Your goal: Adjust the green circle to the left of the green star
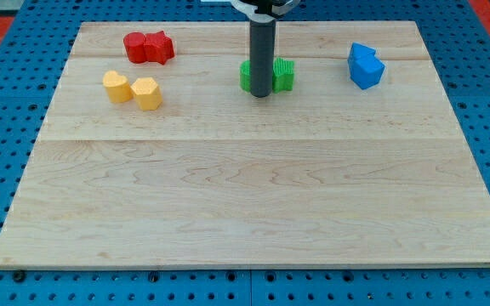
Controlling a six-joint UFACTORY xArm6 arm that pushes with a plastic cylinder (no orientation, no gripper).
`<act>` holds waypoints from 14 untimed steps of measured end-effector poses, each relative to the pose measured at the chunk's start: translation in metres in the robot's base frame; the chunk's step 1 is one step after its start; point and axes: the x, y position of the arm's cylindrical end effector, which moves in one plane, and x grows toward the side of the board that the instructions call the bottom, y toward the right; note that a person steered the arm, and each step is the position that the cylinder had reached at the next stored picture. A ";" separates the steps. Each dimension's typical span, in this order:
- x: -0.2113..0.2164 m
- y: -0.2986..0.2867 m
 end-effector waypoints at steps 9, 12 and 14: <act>-0.001 0.031; -0.004 -0.011; 0.023 -0.039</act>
